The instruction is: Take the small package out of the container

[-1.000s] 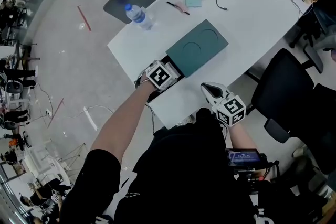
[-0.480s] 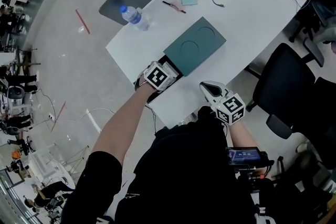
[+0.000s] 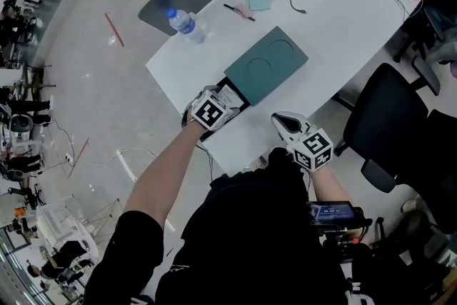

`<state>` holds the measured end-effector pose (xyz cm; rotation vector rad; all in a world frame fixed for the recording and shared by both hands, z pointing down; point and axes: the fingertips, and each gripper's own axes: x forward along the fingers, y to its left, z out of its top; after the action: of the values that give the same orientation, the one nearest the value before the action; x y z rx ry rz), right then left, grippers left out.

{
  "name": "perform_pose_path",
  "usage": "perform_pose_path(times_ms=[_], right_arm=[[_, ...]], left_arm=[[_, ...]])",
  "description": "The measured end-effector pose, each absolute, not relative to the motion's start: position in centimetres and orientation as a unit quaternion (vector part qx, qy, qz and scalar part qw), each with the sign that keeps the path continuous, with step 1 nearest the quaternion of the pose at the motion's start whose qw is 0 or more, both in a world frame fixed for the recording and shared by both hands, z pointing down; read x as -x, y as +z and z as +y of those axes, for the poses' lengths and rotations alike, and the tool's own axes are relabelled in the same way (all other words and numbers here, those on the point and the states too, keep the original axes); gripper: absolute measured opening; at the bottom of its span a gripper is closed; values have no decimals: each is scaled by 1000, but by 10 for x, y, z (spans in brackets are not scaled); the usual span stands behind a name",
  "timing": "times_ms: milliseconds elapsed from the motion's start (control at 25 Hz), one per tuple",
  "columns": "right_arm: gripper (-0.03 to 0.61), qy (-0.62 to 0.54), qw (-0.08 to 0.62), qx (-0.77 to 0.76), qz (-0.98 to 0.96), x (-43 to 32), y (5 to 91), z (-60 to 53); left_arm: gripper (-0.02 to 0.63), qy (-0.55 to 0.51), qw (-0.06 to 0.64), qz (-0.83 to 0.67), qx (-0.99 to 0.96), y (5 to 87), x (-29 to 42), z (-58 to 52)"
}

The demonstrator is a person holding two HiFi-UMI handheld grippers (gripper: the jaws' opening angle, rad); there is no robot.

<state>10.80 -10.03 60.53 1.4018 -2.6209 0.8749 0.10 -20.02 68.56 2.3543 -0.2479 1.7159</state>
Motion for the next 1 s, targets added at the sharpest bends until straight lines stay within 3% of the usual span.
perform_pose_path(times_ms=[1000], right_arm=[[26, 257, 47, -416, -871, -77, 589, -99]], left_arm=[[380, 404, 132, -229, -876, 595, 31, -216]])
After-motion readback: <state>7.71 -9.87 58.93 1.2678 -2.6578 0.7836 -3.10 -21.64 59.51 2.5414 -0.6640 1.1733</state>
